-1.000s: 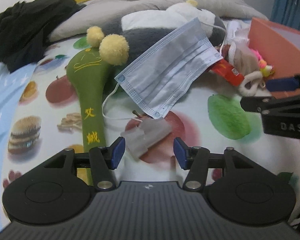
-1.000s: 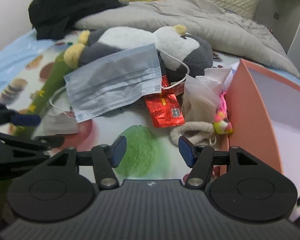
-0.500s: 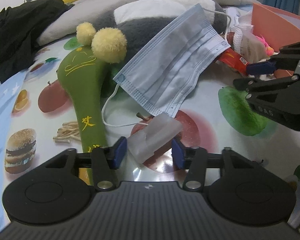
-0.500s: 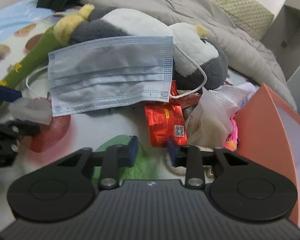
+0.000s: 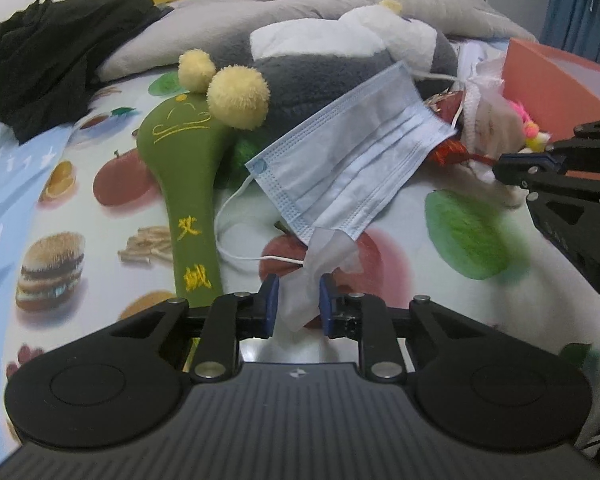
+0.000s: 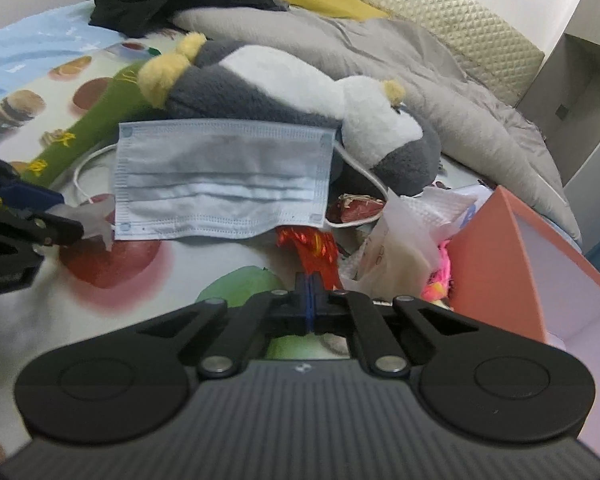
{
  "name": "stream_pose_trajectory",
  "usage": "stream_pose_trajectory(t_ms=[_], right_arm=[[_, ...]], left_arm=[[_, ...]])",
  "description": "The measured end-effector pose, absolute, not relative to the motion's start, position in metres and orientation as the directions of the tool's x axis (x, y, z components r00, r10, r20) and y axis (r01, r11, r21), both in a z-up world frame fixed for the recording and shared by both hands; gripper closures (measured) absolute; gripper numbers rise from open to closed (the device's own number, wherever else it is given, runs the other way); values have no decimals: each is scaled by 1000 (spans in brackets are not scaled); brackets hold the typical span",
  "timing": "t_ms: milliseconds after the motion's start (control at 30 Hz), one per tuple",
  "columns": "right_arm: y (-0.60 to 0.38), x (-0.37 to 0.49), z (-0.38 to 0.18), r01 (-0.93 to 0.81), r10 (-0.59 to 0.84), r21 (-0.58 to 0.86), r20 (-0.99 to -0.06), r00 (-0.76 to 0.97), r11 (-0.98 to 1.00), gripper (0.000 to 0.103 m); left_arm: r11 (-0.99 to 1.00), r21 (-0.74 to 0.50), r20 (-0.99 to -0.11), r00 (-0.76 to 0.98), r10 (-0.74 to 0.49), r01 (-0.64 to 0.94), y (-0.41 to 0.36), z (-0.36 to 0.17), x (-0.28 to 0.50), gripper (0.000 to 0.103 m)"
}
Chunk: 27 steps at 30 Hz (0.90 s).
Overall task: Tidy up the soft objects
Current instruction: 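Grasp the red candy wrapper with the right tool while the left tool grasps the white cloth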
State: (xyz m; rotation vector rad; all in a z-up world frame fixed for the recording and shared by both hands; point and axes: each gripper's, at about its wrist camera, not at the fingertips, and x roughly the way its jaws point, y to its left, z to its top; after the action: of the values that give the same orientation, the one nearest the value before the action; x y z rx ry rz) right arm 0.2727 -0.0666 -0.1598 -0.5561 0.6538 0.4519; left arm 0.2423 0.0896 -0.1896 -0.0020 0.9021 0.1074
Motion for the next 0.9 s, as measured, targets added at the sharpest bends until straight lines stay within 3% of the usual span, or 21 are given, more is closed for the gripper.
stream_pose_trajectory(t_ms=[600, 800, 900], right_arm=[[-110, 179, -137, -587, 266, -279, -691, 672, 760, 99], [-127, 157, -139, -619, 319, -186, -724, 611, 763, 98], [-132, 153, -142, -620, 344, -121, -742, 576, 775, 95]], left_arm=[[963, -147, -787, 617, 25, -227, 60, -171, 185, 77], [952, -215, -795, 605, -40, -218, 53, -178, 179, 68], [954, -217, -801, 596, -54, -205, 50, -180, 178, 58]])
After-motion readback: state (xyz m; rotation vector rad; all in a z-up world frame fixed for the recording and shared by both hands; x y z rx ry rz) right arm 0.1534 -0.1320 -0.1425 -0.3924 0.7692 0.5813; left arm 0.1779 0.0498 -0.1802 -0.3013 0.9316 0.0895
